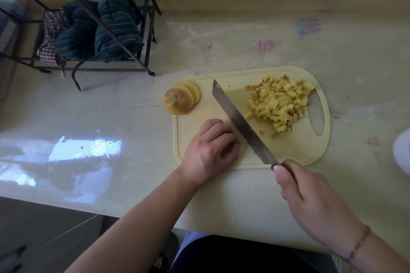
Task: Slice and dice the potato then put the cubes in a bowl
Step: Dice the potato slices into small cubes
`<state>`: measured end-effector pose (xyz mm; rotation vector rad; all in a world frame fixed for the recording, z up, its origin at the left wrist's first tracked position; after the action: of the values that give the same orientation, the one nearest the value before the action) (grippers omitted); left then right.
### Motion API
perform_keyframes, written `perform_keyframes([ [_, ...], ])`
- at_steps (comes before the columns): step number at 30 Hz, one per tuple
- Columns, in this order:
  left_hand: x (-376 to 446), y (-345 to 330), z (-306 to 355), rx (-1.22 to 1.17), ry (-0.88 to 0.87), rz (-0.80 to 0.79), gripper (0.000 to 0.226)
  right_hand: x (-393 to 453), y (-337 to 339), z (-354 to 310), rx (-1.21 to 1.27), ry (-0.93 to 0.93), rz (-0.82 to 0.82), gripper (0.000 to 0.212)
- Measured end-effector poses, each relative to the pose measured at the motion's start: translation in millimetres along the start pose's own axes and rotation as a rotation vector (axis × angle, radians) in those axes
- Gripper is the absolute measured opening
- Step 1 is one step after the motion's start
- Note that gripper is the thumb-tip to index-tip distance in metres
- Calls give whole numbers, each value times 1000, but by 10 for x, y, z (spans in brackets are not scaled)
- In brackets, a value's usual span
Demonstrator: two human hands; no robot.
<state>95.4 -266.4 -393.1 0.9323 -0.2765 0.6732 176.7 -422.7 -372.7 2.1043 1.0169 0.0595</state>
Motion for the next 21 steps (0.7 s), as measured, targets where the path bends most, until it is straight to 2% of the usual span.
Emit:
perform_keyframes([
  [7, -60, 86, -9, 31, -9, 36, 9, -92, 21, -68, 23, 33, 3, 36],
  [14, -67, 85, 6, 21, -37, 41, 5, -218, -55, -146, 28, 62, -46, 40],
  [21, -78, 64, -12, 15, -19, 32, 4, -374, -30, -26, -20, -2, -74, 46],
])
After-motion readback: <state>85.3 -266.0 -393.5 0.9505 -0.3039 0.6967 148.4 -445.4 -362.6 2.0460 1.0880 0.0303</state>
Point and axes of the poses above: each hand's wrist, its own x-axis towards the middle knuckle, its own y-axis out of the back of the hand, z = x × y, the point moved 9 cm from there along x, towards the middle knuckle, and after that the axes turned 10 degrees about z, right-handed, at the moved point
